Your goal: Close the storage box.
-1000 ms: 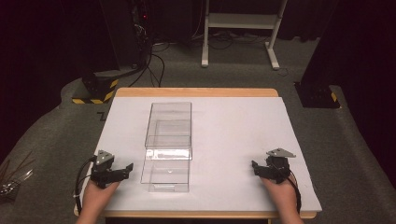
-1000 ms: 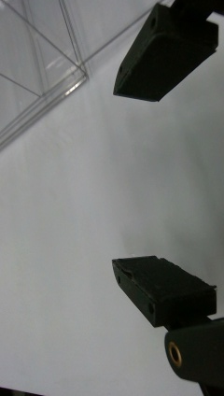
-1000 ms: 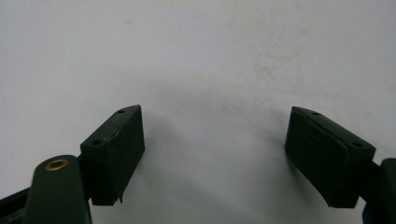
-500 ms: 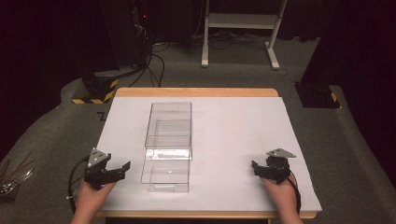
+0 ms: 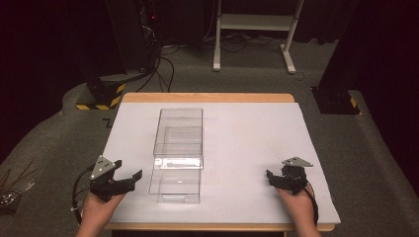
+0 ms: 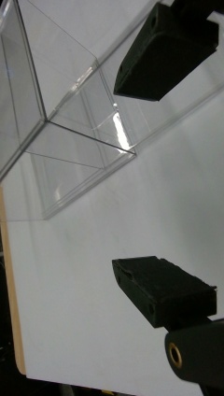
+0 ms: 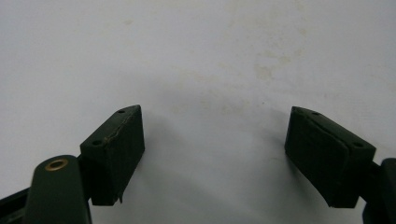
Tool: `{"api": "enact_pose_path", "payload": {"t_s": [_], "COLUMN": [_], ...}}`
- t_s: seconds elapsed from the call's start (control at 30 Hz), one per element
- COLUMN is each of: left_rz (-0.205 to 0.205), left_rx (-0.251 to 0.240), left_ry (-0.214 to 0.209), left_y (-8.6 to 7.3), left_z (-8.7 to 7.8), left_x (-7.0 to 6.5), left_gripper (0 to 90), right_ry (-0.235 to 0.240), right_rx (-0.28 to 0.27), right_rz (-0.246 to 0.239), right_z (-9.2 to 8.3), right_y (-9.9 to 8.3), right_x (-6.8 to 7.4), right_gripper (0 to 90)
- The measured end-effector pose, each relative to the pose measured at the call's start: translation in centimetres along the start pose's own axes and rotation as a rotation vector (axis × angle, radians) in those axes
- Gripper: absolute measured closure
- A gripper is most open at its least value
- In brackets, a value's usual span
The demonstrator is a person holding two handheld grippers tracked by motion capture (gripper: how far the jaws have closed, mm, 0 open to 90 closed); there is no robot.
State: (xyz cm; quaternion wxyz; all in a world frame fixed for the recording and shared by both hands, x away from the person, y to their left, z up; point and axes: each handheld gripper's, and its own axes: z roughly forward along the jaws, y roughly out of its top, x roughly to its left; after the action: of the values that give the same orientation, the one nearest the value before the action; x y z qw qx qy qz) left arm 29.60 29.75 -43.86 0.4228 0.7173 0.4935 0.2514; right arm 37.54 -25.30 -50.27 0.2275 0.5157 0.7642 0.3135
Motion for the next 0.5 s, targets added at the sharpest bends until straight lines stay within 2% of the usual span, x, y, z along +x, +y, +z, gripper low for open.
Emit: {"api": "enact_pose_path", "payload": {"t_s": [0.17, 0.27, 0.5], "left_rz": [0.007, 0.003, 0.026], "left_rx": [-0.038, -0.053, -0.074], "left_ry": [-0.026, -0.046, -0.086], "left_y": [0.4, 0.6, 0.8], "left_z": [-0.6, -0.8, -1.2], "left_x": [-0.5, -1.0, -2.5], "left_gripper": [14.7, 14.7, 13.6], "right_ry": [0.001, 0.001, 0.000], "right_rx": [0.002, 0.002, 0.000], "right_rz": [-0.001, 0.000, 0.000], "right_z": [0.0, 0.0, 0.0], "right_y": [0.0, 0.0, 0.0], "right_x": [0.0, 0.0, 0.0], "right_gripper": [19.7, 19.7, 19.7]}}
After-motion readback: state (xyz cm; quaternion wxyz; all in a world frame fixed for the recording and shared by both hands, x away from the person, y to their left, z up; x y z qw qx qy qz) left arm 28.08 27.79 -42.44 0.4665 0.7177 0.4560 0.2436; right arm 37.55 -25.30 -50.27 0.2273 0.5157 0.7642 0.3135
